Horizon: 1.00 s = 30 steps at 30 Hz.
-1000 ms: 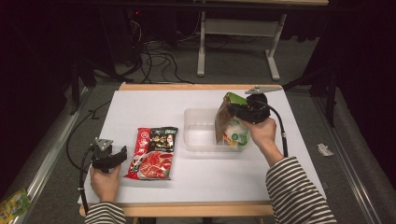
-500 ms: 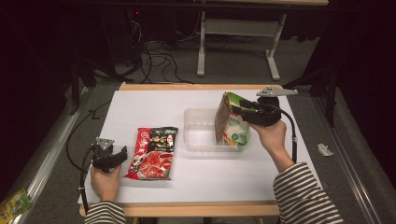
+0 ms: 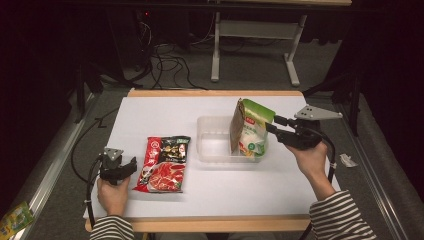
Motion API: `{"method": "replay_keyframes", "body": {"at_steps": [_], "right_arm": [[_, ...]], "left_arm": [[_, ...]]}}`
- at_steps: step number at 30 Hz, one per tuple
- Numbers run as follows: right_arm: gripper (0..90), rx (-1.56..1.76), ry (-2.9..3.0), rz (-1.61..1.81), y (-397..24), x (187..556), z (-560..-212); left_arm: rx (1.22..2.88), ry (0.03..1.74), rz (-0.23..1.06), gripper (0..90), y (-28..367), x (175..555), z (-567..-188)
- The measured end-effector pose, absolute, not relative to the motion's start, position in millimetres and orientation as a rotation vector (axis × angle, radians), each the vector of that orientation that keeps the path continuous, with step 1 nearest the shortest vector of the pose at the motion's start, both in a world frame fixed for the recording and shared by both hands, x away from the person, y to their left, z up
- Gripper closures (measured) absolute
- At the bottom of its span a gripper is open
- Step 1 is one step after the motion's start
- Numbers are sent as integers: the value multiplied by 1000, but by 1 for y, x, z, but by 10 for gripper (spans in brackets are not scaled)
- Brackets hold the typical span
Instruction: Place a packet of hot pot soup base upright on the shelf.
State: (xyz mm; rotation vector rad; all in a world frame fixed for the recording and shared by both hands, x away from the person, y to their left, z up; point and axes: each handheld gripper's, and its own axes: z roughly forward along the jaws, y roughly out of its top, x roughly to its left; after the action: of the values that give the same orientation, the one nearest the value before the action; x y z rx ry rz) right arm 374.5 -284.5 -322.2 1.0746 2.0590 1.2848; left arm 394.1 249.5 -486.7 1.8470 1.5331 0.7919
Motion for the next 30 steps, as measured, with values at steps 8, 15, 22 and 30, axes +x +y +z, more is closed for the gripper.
{"method": "replay_keyframes", "body": {"at_steps": [8, 15, 22, 30], "right_arm": [[566, 1152, 1968, 1323, -316, 357, -341], [560, 1171, 1922, 1337, -332, 348, -349], [563, 1203, 1908, 1344, -348, 342, -364], [558, 1264, 1900, 1354, -355, 338, -387]], "left_arm": [[1853, 1530, 796, 373, 249, 394, -487], [1862, 1526, 806, 372, 247, 394, -487], [1868, 1533, 786, 375, 249, 396, -487], [1865, 1530, 779, 380, 249, 396, -487]]}}
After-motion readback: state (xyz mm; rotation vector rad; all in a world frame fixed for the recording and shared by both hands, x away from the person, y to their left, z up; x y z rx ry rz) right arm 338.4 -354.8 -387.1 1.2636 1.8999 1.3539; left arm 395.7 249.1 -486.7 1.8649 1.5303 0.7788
